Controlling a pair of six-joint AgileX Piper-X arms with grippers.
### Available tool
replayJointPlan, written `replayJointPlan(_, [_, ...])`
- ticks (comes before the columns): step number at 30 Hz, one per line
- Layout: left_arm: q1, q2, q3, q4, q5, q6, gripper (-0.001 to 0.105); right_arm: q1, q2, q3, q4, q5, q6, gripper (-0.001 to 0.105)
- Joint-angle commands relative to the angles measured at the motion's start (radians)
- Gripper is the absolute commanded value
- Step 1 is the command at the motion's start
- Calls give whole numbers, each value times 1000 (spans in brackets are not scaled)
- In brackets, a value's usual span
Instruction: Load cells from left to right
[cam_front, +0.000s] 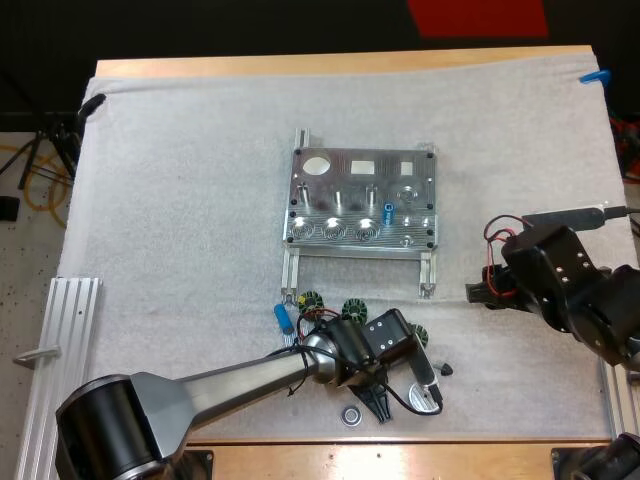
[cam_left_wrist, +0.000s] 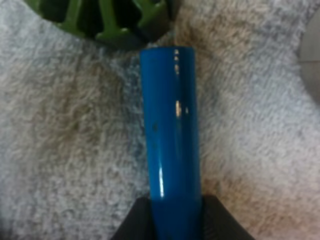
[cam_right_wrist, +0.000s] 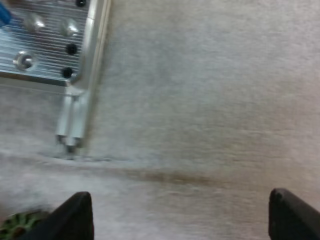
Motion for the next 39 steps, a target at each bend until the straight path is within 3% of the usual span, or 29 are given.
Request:
replayJointPlan(1, [1,-10,1,39,-74,29,0,-13,-7,-1,-13,-38,-13,70])
replayJointPlan(4, [1,-69,1,56,-146,63,0,-45,-7,-5,-22,-122,-13,70])
replayJointPlan(10, [1,-243,1,58,-189,104,0,-158,-7,-49,-21,-298,-35,70])
replayJointPlan(16, [1,-428,1,67,-227,153,0,-261,-7,-86,-38,-529,-145,70])
replayJointPlan(24, [1,-649,1,66,-236,256,0,-286,-7,-86,-73,-1003,-250,70])
replayJointPlan(27, [1,-705,1,66,-234,309,0,-286,-7,-86,-91,-1123,-256,70])
replayJointPlan(35, [1,-751,1,57,-108,384,0,-242,3,-86,-124,-1245,-255,70])
replayJointPlan(39, [1,-751,1,22,-107,388,0,-169,31,-86,-116,-1242,-255,70])
